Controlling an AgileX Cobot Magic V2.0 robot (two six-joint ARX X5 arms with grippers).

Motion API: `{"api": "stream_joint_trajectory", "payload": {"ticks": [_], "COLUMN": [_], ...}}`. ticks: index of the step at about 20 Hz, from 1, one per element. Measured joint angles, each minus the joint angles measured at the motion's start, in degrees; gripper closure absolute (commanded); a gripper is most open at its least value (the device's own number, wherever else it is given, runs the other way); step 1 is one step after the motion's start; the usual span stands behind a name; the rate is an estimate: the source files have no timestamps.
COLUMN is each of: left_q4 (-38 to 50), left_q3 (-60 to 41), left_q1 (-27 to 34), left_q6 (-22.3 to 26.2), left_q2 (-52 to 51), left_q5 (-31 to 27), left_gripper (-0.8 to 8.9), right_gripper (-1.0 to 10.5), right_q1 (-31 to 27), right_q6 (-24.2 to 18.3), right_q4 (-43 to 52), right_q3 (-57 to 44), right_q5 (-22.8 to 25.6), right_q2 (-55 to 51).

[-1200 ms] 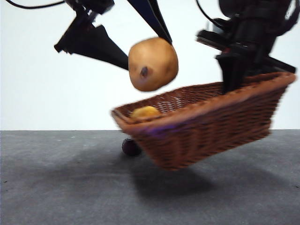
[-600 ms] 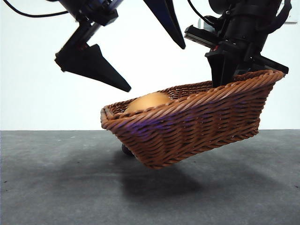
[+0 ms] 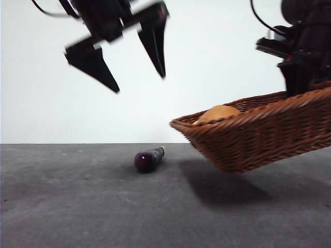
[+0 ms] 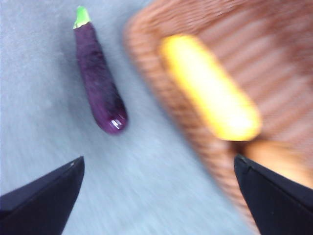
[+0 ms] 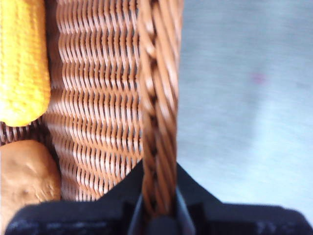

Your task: Help me put the vegetables on the table into the basket

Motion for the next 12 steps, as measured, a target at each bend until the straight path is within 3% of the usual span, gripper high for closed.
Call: {"api": "stream_joint_trajectory", "payload": {"ticks": [7, 12], "left_q4": [-6.3, -8.6], "left_q3": [20.8, 24.9], "left_q1": [5.2, 5.6], "left_q6": [2.9, 3.0], "left_q2": [22.9, 29.0], "left_q5": [0.4, 0.7], "left_gripper": [1.86, 1.92], "right_gripper": [9.6, 9.6], "right_q1": [-10.0, -10.8], "right_q6": [-3.2, -4.5], "right_q4": [-1.0, -1.4], "right_q3": [0.0, 0.0], "right_q5": [-5.1, -5.2], "right_q2": [-1.4, -2.5]}}
